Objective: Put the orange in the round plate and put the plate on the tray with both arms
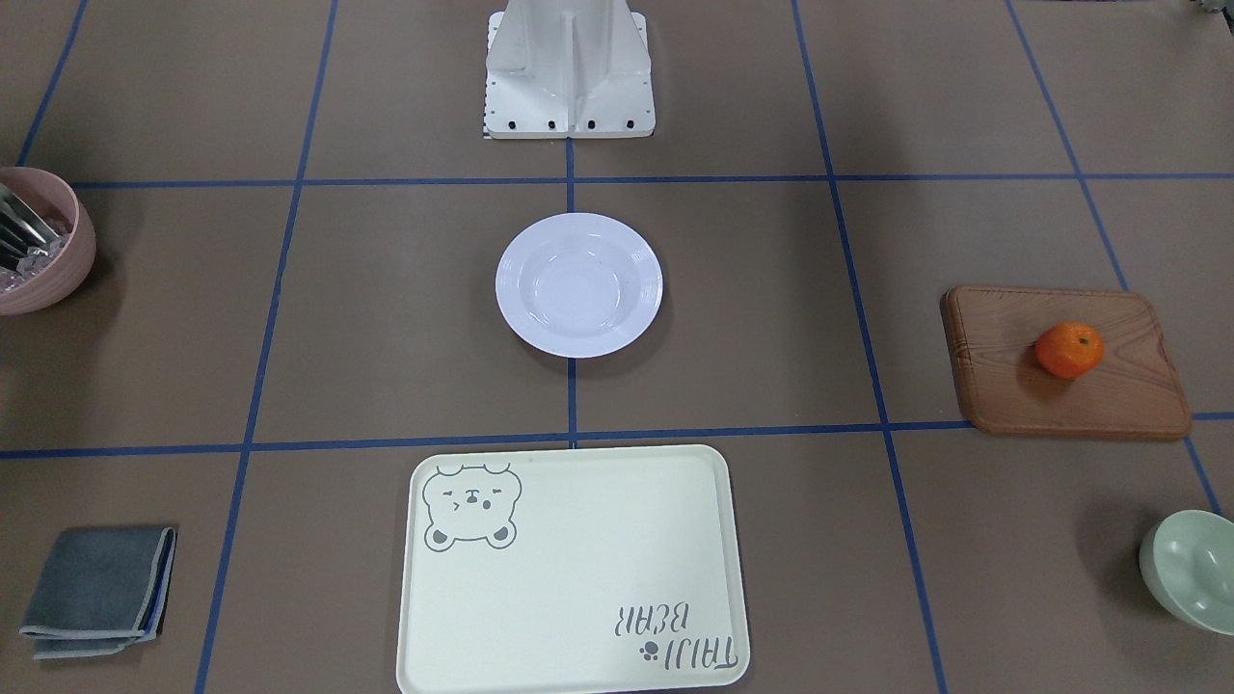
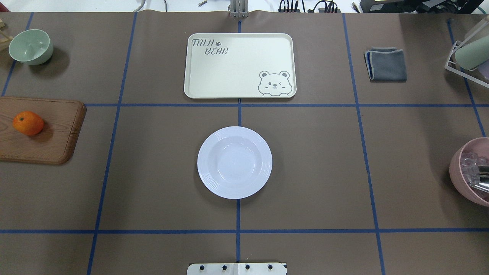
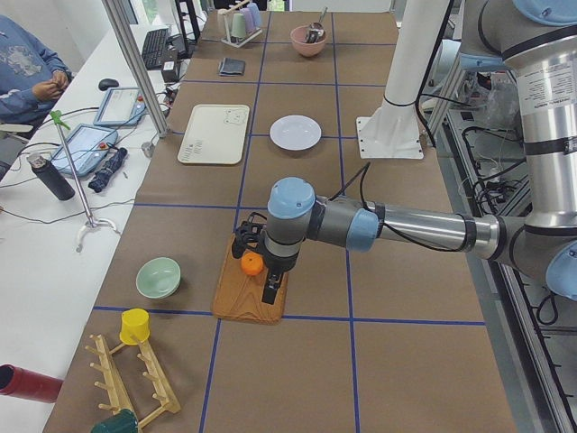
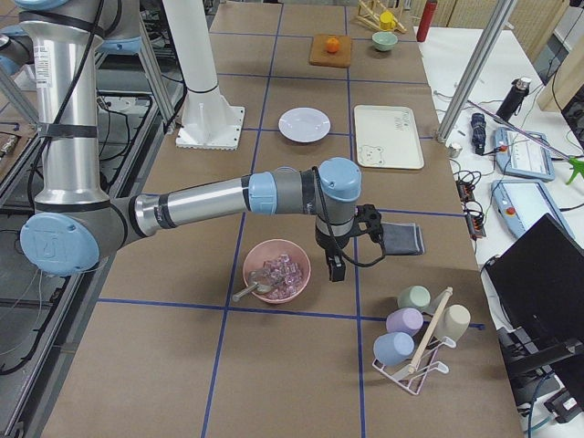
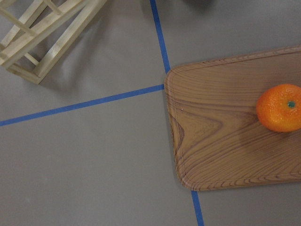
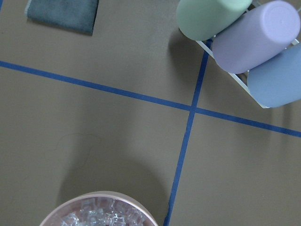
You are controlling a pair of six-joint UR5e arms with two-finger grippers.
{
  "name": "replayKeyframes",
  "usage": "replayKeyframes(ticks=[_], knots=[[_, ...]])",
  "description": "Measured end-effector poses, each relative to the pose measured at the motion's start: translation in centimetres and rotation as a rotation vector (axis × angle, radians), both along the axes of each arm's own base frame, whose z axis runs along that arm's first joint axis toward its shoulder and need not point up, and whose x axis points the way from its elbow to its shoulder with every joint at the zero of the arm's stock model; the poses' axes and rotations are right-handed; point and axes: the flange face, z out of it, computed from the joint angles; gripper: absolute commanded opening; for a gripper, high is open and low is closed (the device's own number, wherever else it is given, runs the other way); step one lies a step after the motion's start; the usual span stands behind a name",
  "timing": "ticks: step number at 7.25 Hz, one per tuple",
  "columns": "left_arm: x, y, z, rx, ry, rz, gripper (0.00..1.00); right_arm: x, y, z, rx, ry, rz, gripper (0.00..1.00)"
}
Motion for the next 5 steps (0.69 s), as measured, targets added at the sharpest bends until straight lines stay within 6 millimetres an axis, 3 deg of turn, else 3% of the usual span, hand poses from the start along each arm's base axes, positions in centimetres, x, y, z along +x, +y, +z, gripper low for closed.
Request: replayKeyframes(ticks=[5], knots=[[0.3,2.3,-0.1,0.046,0.039,0.033,0.98,-2.3,0.6,0.5,-0.014,-0.039,-0.048,1.0]])
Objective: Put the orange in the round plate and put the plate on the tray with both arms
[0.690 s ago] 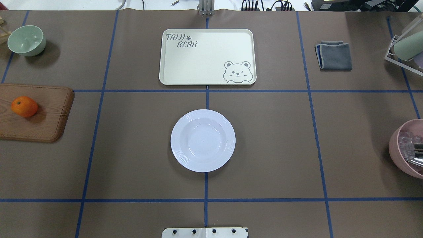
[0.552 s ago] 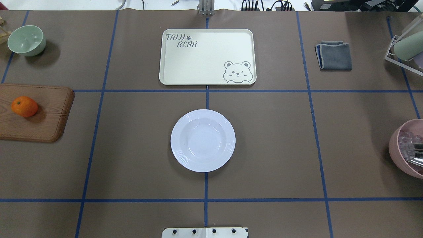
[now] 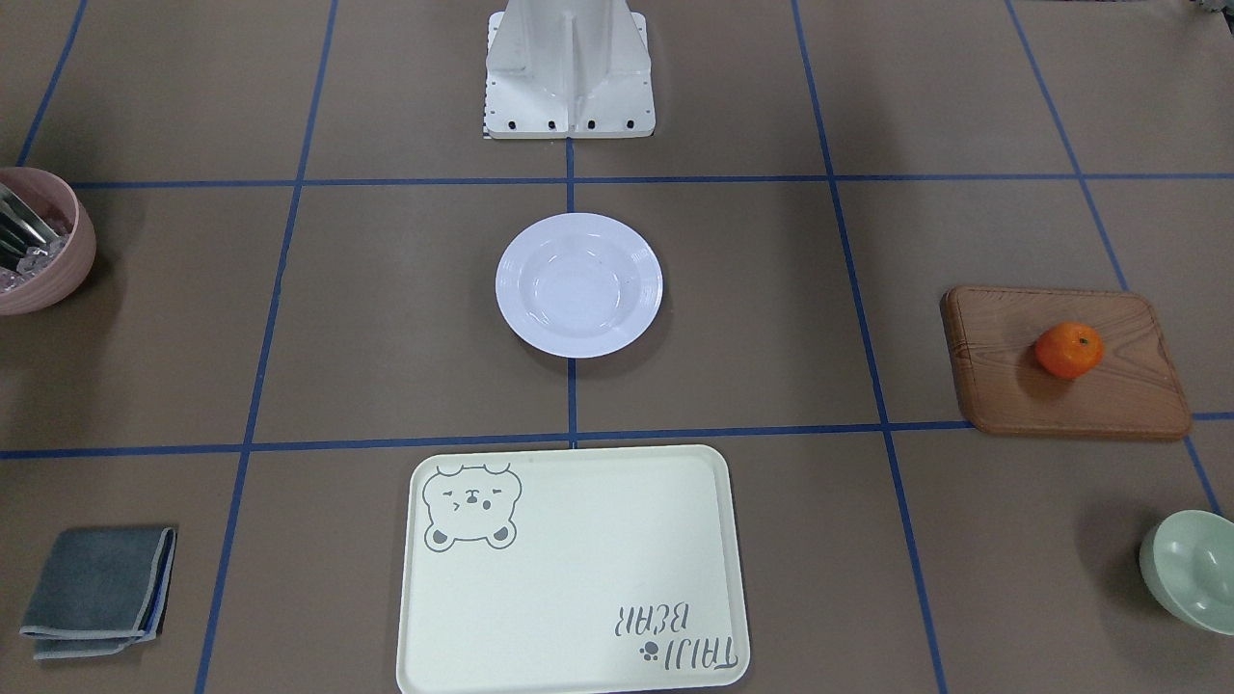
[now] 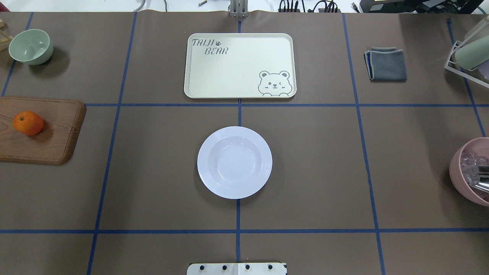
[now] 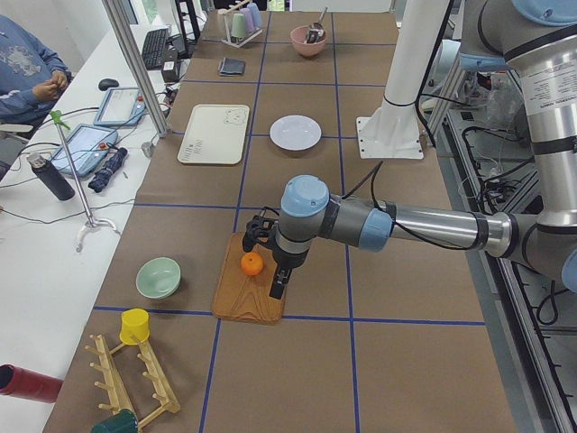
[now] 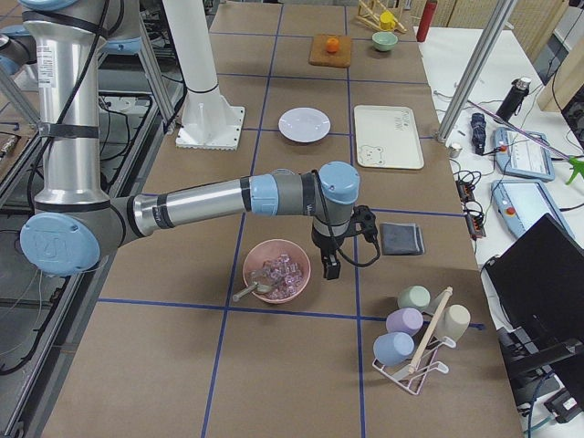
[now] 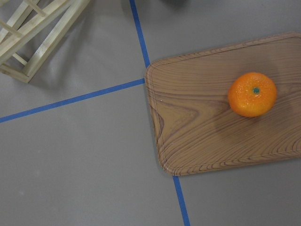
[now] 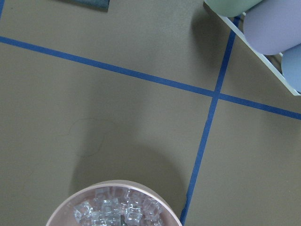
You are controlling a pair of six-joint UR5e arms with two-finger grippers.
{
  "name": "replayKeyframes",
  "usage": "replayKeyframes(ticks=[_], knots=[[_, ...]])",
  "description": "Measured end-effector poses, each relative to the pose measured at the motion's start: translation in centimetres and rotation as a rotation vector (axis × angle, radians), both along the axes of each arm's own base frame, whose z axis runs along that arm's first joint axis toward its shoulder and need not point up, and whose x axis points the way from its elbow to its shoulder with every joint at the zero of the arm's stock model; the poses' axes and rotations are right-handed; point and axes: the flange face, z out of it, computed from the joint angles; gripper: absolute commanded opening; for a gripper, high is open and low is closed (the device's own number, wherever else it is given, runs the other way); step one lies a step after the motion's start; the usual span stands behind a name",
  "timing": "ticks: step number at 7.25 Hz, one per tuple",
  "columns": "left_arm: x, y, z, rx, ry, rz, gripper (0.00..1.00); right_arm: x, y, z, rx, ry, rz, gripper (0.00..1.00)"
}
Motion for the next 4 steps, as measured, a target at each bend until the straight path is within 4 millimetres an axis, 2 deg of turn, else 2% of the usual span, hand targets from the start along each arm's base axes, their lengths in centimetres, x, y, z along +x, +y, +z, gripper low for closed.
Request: replayKeyframes(ticks=[4], knots=[[0.3,0.4,1.6,0.004,0.04,0.008,0.98,-0.3,0.5,-1.1,0.025,-0.047,-0.007,1.0]])
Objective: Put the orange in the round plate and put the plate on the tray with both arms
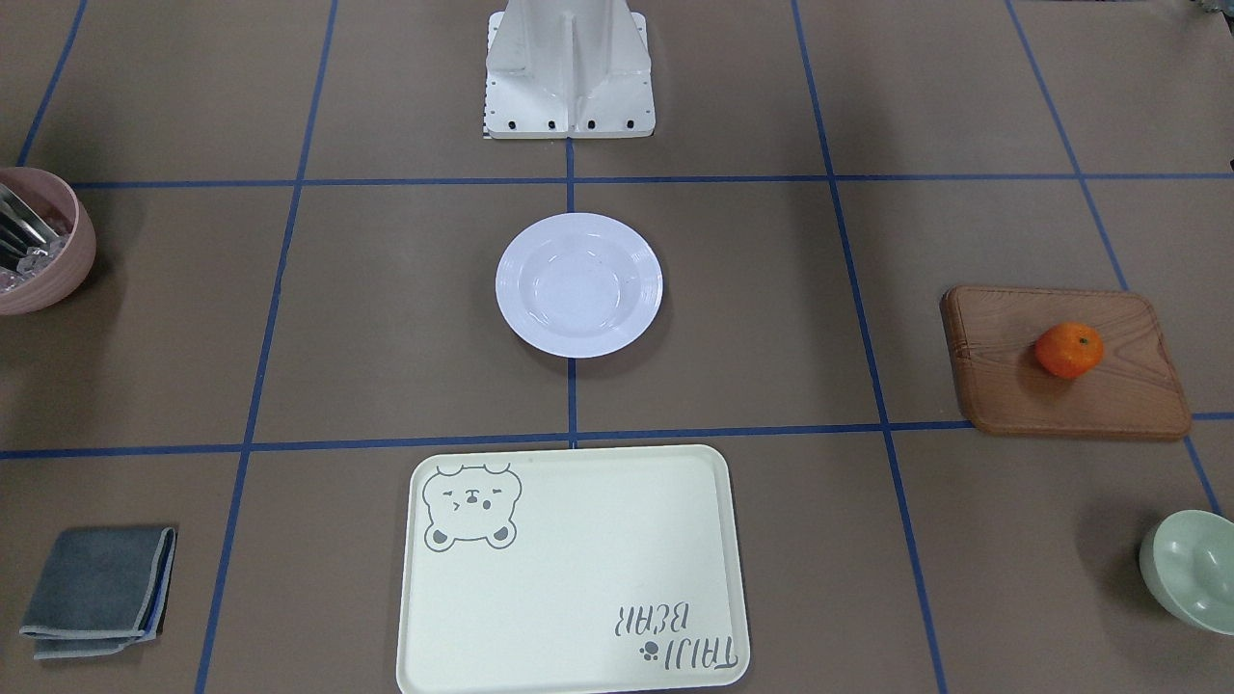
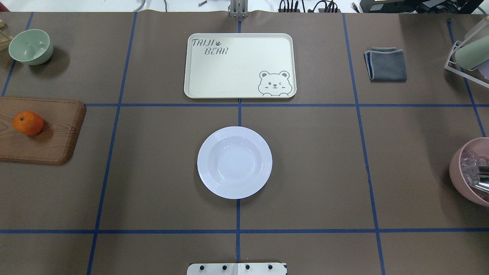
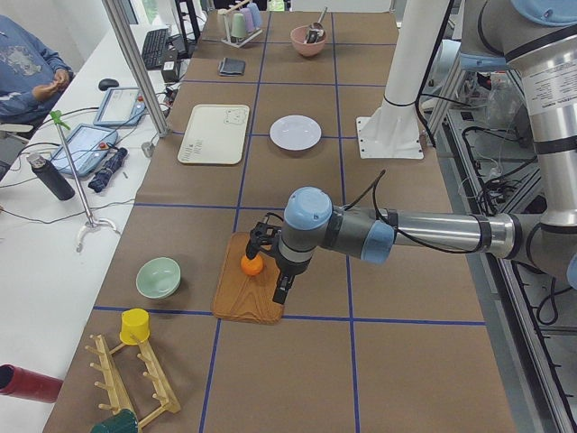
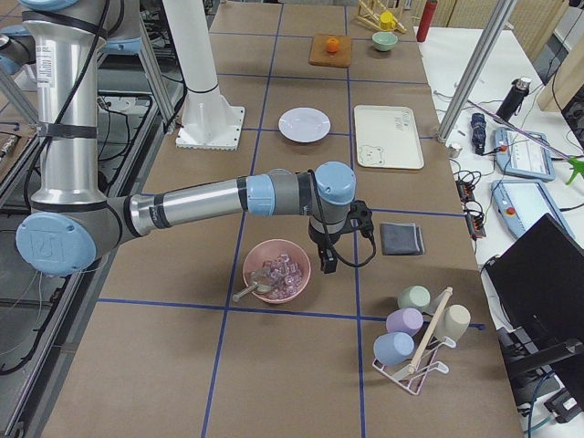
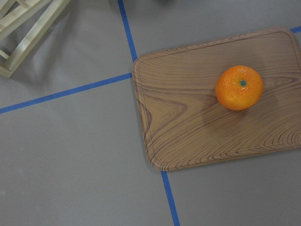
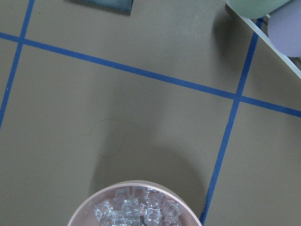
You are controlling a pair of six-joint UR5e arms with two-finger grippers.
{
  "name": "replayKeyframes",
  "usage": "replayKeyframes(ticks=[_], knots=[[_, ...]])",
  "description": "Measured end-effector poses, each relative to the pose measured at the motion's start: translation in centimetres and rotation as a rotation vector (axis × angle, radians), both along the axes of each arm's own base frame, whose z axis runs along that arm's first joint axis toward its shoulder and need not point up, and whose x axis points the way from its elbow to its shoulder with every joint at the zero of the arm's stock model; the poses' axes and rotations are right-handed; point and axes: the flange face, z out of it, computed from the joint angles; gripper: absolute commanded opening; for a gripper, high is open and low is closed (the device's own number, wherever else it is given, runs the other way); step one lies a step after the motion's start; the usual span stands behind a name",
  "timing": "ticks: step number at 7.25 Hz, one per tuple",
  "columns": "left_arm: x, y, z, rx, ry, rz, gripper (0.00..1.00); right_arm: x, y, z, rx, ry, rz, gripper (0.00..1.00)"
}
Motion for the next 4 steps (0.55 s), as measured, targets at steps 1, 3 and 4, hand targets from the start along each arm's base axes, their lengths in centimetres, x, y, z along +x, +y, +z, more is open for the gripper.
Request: replayKeyframes(ticks=[1,3,4], knots=[[0.06,0.03,0.09,-0.002,0.008,0.001,0.98,0.01,0.14,-0.31,0.016,-0.001,-0.003,1.0],[0.18,-0.06,0.2,-0.006,0.014,0.001,0.98,0.02,0.44,-0.29,0.034,-0.002,-0.005,1.0],[0.21,-0.3,0.37,-0.007,0.014,0.0,0.98,0.0,0.62,-0.09,0.043,-0.001,-0.006,1.0]])
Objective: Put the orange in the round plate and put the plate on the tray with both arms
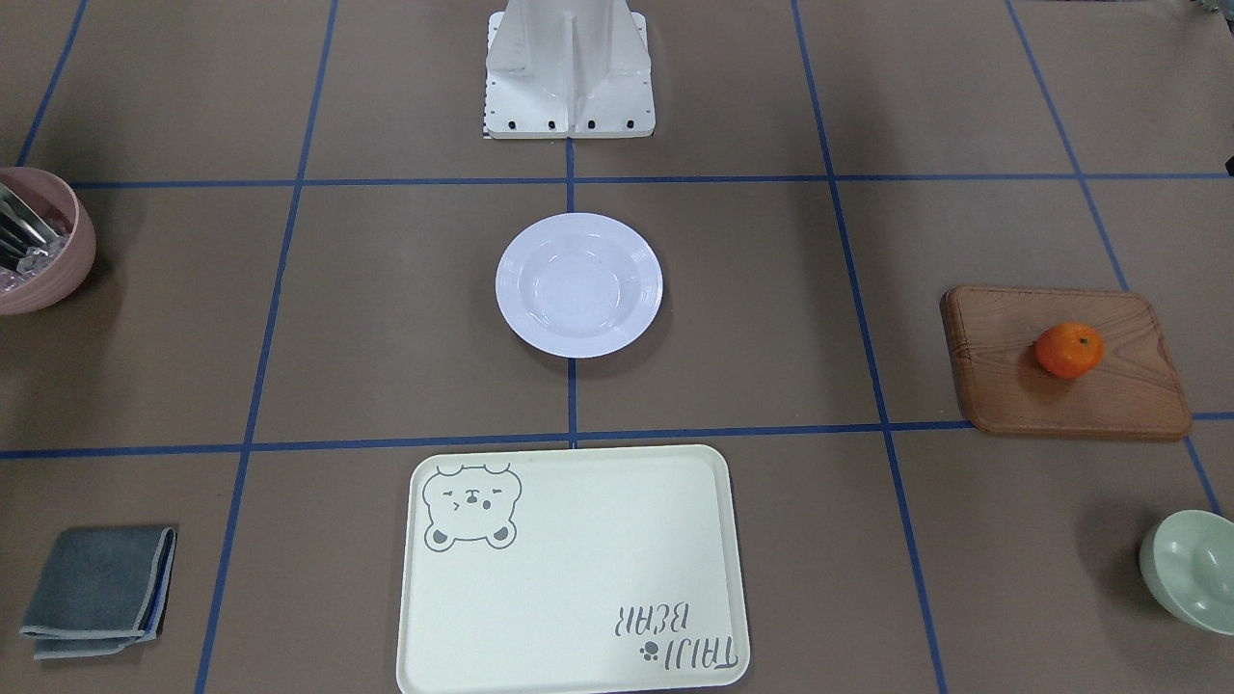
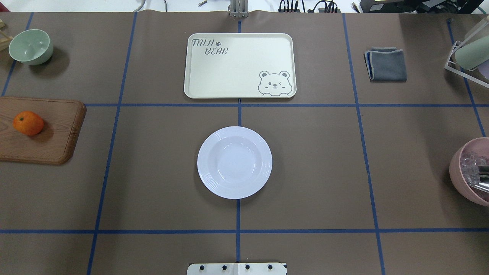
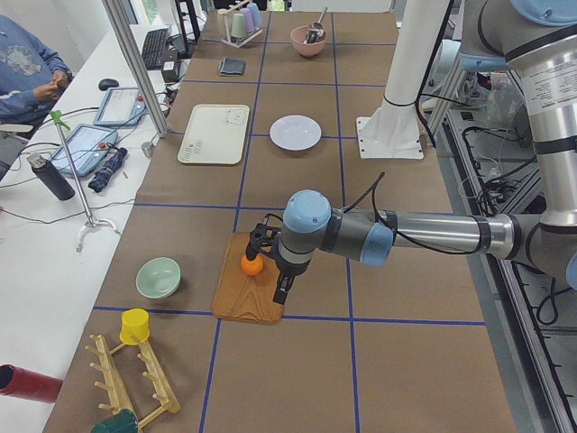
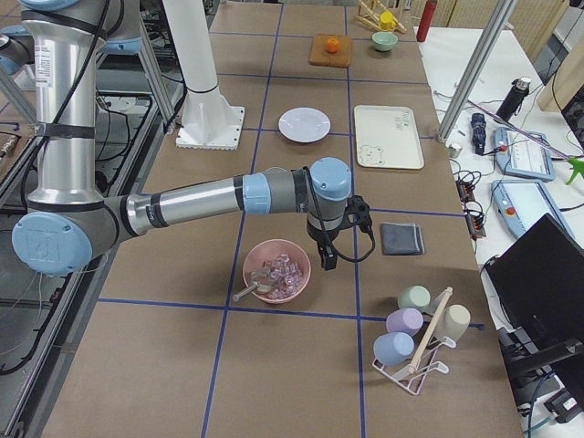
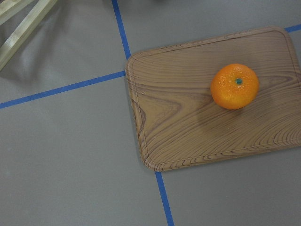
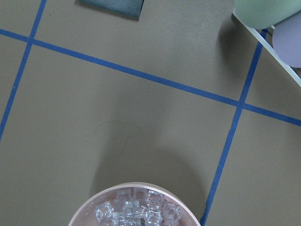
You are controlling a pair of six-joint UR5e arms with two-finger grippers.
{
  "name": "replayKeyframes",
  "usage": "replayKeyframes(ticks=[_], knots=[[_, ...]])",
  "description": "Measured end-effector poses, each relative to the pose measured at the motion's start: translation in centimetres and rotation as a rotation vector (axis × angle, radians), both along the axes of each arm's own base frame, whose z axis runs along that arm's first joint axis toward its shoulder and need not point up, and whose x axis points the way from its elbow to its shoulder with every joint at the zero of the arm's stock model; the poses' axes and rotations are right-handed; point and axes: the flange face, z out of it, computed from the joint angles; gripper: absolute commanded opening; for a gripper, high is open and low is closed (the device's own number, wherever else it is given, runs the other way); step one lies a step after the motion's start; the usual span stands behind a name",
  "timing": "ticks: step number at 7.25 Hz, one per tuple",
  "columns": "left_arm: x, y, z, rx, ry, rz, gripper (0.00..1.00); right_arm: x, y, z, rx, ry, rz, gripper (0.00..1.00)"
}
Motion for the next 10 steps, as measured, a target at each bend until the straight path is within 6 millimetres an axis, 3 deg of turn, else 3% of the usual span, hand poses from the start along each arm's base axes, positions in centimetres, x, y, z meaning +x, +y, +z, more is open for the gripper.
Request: replayKeyframes(ticks=[2,4,5,7,8,10], knots=[[0.1,-1.2,0.5,-0.002,0.0,-0.002,0.98,-0.2,0.3,0.4,-0.004,0.0,0.001,1.0],[1.7,-5.2,0.0,-0.039,0.009,-0.032,0.98,-0.6,0.3,0.5,-0.01,-0.007,-0.003,1.0],[4.0,-7.6,-0.5,-0.044,0.004,-0.011,0.98,-0.9,0.3,0.5,-0.011,-0.009,-0.009,1.0],[10.8,-11.6,-1.4,-0.043,-0.037,0.059,0.98,-1.6,0.3,0.5,-0.01,-0.01,-0.026,1.0],[14.2,-12.9,-1.8,-0.054,-0.061,0.07,0.98,-2.1,0.2,0.4,-0.009,-0.01,-0.035,1.0],[17.7,-14.1,-1.6,-0.106,-0.071,0.056,0.98,-3.0,0.2,0.4,-0.004,-0.01,-0.057,1.0]])
